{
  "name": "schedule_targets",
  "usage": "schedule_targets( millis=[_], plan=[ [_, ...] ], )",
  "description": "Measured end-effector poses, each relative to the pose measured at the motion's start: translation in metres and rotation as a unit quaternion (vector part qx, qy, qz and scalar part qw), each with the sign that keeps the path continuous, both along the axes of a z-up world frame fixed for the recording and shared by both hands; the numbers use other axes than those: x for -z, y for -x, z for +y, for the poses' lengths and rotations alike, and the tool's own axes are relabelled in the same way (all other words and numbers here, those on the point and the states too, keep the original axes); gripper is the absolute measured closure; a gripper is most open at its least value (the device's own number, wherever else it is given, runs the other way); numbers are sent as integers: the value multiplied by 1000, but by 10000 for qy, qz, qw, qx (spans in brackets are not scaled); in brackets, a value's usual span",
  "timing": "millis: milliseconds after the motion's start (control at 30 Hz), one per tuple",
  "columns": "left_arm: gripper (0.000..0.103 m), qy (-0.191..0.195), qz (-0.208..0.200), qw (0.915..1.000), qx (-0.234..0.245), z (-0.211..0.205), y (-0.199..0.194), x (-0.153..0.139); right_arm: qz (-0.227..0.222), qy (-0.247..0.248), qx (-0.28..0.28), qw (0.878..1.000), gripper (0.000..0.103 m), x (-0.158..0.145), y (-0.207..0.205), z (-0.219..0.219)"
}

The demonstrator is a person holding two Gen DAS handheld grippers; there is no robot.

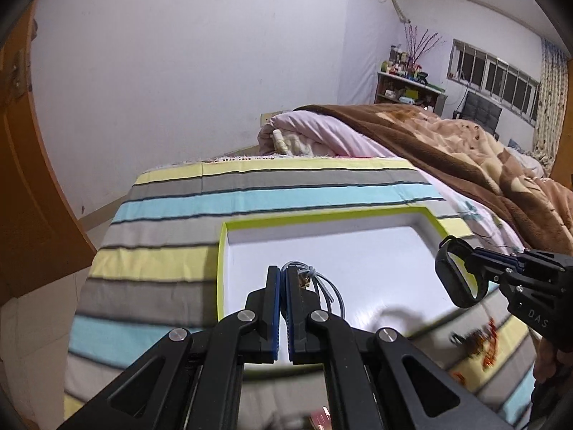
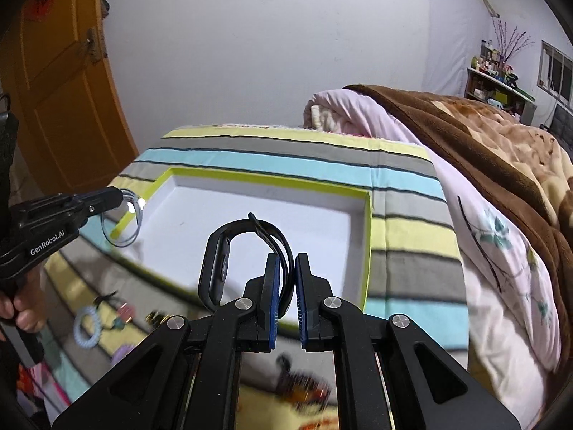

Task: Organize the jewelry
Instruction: 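Carry both items into the green box and open both tools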

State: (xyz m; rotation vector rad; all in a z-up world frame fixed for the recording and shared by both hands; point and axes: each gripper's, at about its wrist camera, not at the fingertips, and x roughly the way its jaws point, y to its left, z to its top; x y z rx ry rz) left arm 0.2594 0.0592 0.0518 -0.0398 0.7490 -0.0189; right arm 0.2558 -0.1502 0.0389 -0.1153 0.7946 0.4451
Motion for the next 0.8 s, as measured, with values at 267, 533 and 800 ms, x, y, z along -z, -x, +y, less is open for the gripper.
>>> schedule_targets(
  millis=[267,533,800],
  plan=[
    [101,-167,378,9991,-81,13,-64,28,457,206,204,9985,94,32,-62,6],
    [101,-90,667,9975,-199,23,-86,53,698,342,328,9964,94,46,-88,8],
    [100,54,845,9962,-224,28,-91,65,757,271,355,9961,81,48,-92,6]
  ],
)
